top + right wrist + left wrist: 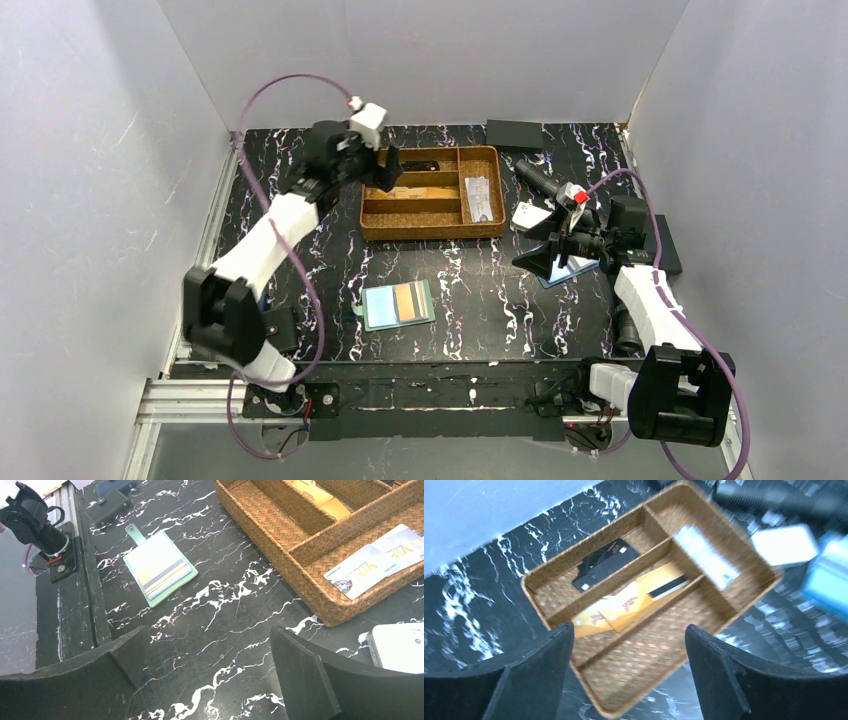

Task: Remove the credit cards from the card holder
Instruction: Place the credit card in the storage box, then remove the credit card from the card holder.

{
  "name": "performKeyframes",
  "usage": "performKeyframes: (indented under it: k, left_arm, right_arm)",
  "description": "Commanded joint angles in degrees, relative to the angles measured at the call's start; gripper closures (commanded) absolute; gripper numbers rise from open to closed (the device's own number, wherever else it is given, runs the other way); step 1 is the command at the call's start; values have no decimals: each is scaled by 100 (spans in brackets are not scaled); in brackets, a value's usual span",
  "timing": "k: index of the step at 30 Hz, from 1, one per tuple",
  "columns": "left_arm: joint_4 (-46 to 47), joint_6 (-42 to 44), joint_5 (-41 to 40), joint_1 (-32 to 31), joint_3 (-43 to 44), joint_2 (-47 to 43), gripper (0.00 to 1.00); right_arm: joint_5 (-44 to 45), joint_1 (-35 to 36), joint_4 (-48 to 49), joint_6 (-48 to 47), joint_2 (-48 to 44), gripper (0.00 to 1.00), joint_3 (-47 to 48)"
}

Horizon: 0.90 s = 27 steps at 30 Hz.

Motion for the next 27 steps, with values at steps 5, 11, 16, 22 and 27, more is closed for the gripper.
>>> performKeyframes:
  k: [5, 11, 16, 22, 27]
  left_arm:
    - [669, -4380, 1288, 508, -2567, -2175, 11]
    - [798, -5295, 1953, 514, -4155, -3497, 13]
    - [421, -5424, 1579, 419, -4962, -4504, 15]
    - [462, -5814, 1183, -134, -5679, -5088, 20]
    - [559, -5856, 661, -854, -5889, -5098, 27]
  right_arm:
    - [112, -31, -222, -393, -119, 2, 59]
    - [244, -34, -651, -626, -22, 2, 169]
    - [332, 77, -680, -582, 62, 2, 205]
    - [1496, 1397, -1927, -1283, 646, 4, 861]
    - [2119, 2467, -2080, -818, 1098, 12, 1429]
